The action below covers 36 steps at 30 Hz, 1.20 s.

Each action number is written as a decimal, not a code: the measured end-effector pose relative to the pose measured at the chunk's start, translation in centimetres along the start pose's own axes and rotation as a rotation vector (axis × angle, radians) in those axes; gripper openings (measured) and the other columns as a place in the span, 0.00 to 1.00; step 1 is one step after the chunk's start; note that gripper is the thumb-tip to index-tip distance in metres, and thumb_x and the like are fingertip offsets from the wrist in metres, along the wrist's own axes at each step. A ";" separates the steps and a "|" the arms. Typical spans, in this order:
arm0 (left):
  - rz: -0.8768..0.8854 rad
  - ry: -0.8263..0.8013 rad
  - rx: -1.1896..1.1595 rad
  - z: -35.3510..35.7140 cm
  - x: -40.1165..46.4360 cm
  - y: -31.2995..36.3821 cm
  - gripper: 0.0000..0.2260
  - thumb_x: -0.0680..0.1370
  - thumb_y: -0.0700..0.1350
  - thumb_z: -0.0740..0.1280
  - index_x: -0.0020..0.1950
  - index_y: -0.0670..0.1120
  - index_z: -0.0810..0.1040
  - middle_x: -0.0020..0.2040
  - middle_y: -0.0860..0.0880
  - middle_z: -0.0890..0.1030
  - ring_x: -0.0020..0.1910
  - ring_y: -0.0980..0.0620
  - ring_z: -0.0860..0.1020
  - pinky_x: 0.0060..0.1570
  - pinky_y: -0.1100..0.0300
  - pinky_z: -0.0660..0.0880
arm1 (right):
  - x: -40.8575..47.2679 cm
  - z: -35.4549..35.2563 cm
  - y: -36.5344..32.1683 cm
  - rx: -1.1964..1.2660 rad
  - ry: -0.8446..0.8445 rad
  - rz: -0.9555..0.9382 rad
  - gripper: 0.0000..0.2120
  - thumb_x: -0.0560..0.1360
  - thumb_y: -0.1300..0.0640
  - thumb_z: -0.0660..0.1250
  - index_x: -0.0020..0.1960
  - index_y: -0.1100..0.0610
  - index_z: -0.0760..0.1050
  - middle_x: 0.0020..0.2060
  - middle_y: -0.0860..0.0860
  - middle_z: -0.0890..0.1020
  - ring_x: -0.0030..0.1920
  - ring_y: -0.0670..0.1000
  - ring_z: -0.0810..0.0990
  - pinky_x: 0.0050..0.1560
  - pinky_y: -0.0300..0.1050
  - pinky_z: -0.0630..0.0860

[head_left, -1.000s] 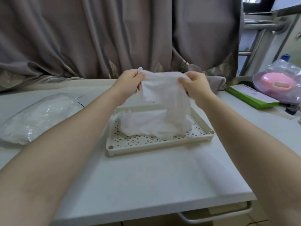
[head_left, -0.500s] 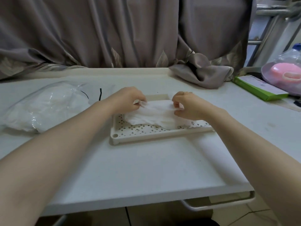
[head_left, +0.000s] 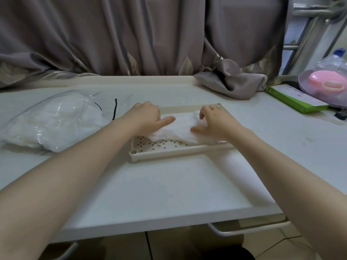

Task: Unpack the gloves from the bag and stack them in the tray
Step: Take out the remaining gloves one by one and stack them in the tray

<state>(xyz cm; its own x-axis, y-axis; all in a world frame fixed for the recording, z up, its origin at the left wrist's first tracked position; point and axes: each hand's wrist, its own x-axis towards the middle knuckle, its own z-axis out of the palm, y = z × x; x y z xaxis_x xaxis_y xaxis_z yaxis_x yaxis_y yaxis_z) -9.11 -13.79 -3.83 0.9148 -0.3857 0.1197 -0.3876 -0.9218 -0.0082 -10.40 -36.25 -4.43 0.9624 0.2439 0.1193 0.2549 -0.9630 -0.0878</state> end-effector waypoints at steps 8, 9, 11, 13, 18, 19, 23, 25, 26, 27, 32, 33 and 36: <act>0.149 -0.132 0.071 1.6 0.9 4.0 0.15 0.81 0.53 0.54 0.62 0.46 0.68 0.62 0.47 0.74 0.55 0.46 0.73 0.48 0.55 0.66 | 0.1 0.6 -1.6 -0.092 -0.214 -0.245 0.33 0.74 0.35 0.60 0.73 0.52 0.62 0.71 0.50 0.67 0.70 0.53 0.64 0.68 0.47 0.59; 0.109 -0.191 0.089 2.0 0.8 3.8 0.20 0.80 0.57 0.53 0.65 0.45 0.66 0.66 0.46 0.72 0.57 0.46 0.72 0.51 0.54 0.67 | 0.2 0.6 -1.3 -0.147 -0.228 -0.195 0.36 0.72 0.32 0.59 0.72 0.53 0.62 0.72 0.50 0.66 0.71 0.53 0.63 0.70 0.48 0.57; -0.005 -0.240 0.132 2.4 0.6 2.6 0.33 0.78 0.64 0.49 0.73 0.43 0.58 0.74 0.45 0.62 0.69 0.46 0.66 0.64 0.51 0.65 | 0.2 0.7 -0.2 -0.224 -0.259 -0.036 0.46 0.66 0.25 0.56 0.73 0.55 0.58 0.73 0.51 0.62 0.73 0.55 0.58 0.73 0.53 0.51; -0.093 -0.265 0.156 2.8 0.3 1.8 0.40 0.75 0.69 0.47 0.76 0.41 0.51 0.77 0.44 0.55 0.74 0.44 0.57 0.72 0.51 0.55 | 0.3 0.8 1.1 -0.181 -0.319 0.104 0.54 0.62 0.21 0.54 0.74 0.57 0.55 0.75 0.52 0.58 0.75 0.53 0.53 0.74 0.54 0.48; -0.242 -0.285 0.068 2.9 -0.5 2.0 0.44 0.74 0.71 0.45 0.76 0.39 0.45 0.77 0.42 0.48 0.76 0.44 0.49 0.74 0.53 0.46 | -0.1 0.9 1.2 -0.072 -0.406 0.188 0.62 0.55 0.18 0.55 0.77 0.55 0.46 0.77 0.51 0.49 0.77 0.53 0.46 0.74 0.55 0.47; -0.240 -0.268 -0.004 2.5 -0.7 1.8 0.42 0.75 0.70 0.45 0.77 0.40 0.44 0.78 0.43 0.47 0.76 0.45 0.48 0.73 0.53 0.45 | -0.2 0.7 0.7 -0.064 -0.380 0.192 0.60 0.57 0.18 0.53 0.77 0.53 0.46 0.77 0.51 0.49 0.77 0.53 0.45 0.74 0.56 0.44; -0.043 0.051 -0.254 0.9 -2.0 0.5 0.29 0.80 0.58 0.51 0.76 0.44 0.54 0.77 0.47 0.55 0.75 0.49 0.53 0.72 0.55 0.50 | -0.4 -0.3 -2.2 -0.075 -0.024 0.095 0.42 0.70 0.26 0.48 0.75 0.53 0.57 0.76 0.52 0.54 0.76 0.54 0.50 0.73 0.58 0.44; 0.001 0.253 -0.306 -0.4 -3.2 -0.9 0.20 0.81 0.50 0.56 0.72 0.43 0.66 0.74 0.45 0.63 0.73 0.47 0.60 0.70 0.55 0.55 | -0.5 -1.1 -4.6 -0.012 0.140 -0.032 0.34 0.74 0.32 0.50 0.70 0.53 0.65 0.74 0.52 0.61 0.73 0.54 0.57 0.72 0.54 0.50; -0.002 0.334 -0.309 -0.8 -3.9 -2.1 0.17 0.80 0.48 0.59 0.66 0.43 0.73 0.71 0.44 0.67 0.70 0.45 0.64 0.69 0.54 0.59 | -0.5 -1.5 -6.1 0.032 0.186 -0.106 0.31 0.75 0.33 0.53 0.68 0.53 0.68 0.72 0.52 0.64 0.72 0.54 0.61 0.70 0.52 0.53; -0.018 0.387 -0.308 -1.2 -4.4 -3.1 0.16 0.79 0.49 0.59 0.59 0.42 0.78 0.69 0.43 0.69 0.69 0.43 0.66 0.69 0.53 0.61 | -0.6 -1.9 -7.5 0.082 0.214 -0.182 0.28 0.75 0.35 0.55 0.65 0.53 0.70 0.70 0.51 0.67 0.70 0.54 0.64 0.69 0.50 0.56; -0.367 0.353 -0.166 -0.4 -8.5 -8.9 0.07 0.75 0.54 0.66 0.48 0.55 0.82 0.77 0.51 0.53 0.76 0.45 0.48 0.71 0.47 0.41 | 0.8 -0.4 -15.0 0.272 0.193 -0.391 0.17 0.78 0.46 0.61 0.60 0.56 0.74 0.59 0.51 0.76 0.57 0.52 0.75 0.57 0.46 0.69; -0.421 0.316 -0.176 0.1 -9.0 -9.6 0.06 0.75 0.52 0.67 0.50 0.57 0.81 0.78 0.53 0.50 0.76 0.45 0.47 0.72 0.47 0.40 | 1.4 0.1 -16.0 0.280 0.179 -0.389 0.14 0.79 0.51 0.60 0.60 0.57 0.74 0.58 0.52 0.77 0.56 0.53 0.76 0.56 0.46 0.70; -0.469 0.308 -0.396 0.7 -9.8 -11.3 0.12 0.74 0.46 0.69 0.57 0.54 0.80 0.77 0.54 0.51 0.75 0.47 0.56 0.72 0.51 0.55 | 3.3 1.7 -18.6 0.350 0.083 -0.382 0.11 0.78 0.61 0.60 0.57 0.60 0.77 0.54 0.55 0.80 0.55 0.55 0.77 0.54 0.43 0.71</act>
<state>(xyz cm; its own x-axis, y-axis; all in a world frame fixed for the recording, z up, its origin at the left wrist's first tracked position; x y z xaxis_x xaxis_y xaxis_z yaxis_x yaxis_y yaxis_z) -13.61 0.39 -5.64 0.9448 0.1334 0.2994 -0.0245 -0.8821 0.4704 -11.80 -17.34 -4.09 0.7878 0.5465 0.2840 0.6158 -0.7076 -0.3466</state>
